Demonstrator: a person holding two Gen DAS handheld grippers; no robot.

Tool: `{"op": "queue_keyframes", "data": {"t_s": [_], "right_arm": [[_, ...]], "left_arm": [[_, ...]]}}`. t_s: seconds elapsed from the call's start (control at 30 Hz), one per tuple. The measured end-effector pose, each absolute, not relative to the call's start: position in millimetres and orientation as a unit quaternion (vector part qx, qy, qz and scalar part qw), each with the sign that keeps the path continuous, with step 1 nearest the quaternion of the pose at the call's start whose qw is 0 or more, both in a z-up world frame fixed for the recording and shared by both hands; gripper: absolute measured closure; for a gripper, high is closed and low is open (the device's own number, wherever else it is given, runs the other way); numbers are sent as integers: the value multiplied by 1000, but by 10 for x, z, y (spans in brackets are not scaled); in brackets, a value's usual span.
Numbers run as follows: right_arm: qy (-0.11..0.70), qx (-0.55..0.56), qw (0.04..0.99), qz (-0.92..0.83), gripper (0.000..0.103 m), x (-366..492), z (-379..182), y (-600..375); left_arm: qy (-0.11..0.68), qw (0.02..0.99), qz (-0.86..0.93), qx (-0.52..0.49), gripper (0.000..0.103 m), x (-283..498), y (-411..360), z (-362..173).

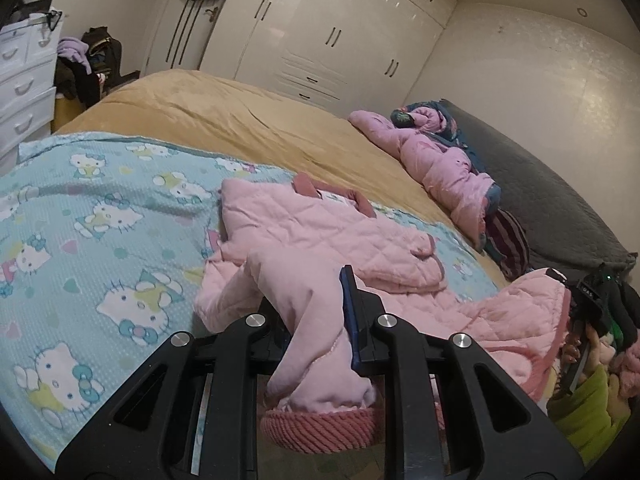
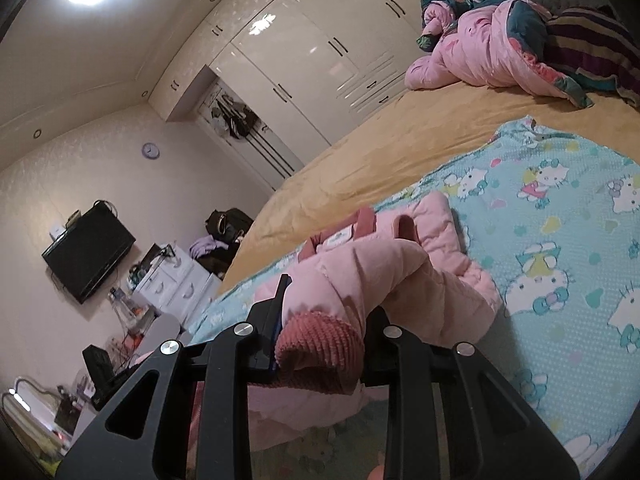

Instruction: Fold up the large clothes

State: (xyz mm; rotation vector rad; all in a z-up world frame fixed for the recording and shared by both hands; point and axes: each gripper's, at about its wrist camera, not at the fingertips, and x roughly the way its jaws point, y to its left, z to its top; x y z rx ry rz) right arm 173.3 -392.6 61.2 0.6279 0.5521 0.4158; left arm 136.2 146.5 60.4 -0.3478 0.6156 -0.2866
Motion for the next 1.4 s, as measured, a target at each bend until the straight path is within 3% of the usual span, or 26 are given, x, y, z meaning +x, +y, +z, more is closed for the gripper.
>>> {"op": "queue_keyframes", "data": {"t_s": [0.57,0.83,1.4], "right_arm": [[247,346,887,183,78,2697,833,-4001],[239,315,903,166,78,3300,1015,-3957],[338,318,881,91,78,4347,44,-3908]], "left_arm": [[269,934,-128,-196,91,2214,1567,935],[266,934,-104,-217,91,2858,1713,1025],[347,919,-63,-175,90,3832,1642,285]]}}
